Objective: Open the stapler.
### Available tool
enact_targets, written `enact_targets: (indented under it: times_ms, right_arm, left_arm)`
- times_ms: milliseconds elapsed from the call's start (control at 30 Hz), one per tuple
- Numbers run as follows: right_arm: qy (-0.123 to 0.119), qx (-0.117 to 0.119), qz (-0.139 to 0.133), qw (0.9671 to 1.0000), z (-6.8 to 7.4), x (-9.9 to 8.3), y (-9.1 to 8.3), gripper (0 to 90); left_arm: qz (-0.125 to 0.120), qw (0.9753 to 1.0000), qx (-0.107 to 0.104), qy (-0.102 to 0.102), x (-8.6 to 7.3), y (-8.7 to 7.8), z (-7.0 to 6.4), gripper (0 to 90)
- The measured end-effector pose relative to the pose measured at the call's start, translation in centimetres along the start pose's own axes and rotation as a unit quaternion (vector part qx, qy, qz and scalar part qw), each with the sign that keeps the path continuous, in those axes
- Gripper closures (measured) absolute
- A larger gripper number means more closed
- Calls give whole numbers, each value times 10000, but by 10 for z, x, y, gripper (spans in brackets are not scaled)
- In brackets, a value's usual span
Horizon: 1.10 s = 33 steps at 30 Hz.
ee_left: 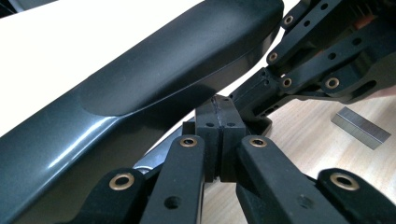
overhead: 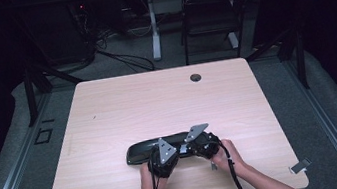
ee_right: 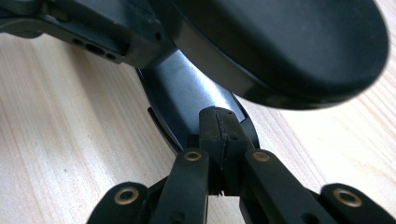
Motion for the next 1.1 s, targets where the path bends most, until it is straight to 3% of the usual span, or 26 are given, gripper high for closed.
enact_targets:
  times_ms: [133, 400, 533, 633, 800, 1100]
  right_arm:
    - [192, -16, -91, 9998, 0, -1, 1, 900]
    - [249, 1, -136, 9996, 0, -1, 1, 900]
    - [139, -26, -109, 9998, 0, -1, 1, 900]
    - [205, -39, -204, 9996, 0, -1, 1, 900]
    - [47, -141, -170, 9997, 3, 0, 2, 900]
    - [125, -119, -243, 9996, 3, -1, 2, 900]
  left_arm:
    - [-86, 10000, -15, 1, -2, 2, -1, 876]
    - [-176, 9998, 39, 40, -5, 8, 1, 870]
    - [-183, 9998, 80, 97, -6, 9, 1, 864]
    - [-206, 9997, 100, 125, -6, 10, 1, 865]
    - [-229, 9996, 110, 156, -6, 12, 0, 866]
    - [-222, 9991, 192, 295, -2, 13, 2, 881]
Point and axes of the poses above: each handheld gripper's, and its own axes: y roughly forward along the jaws, x roughly out of its top, z roughly to its left, the point moved 6 cm from there along y, roughly forward along the jaws, and after that the axes turned 9 degrees about -z, right-handed, at the moved point
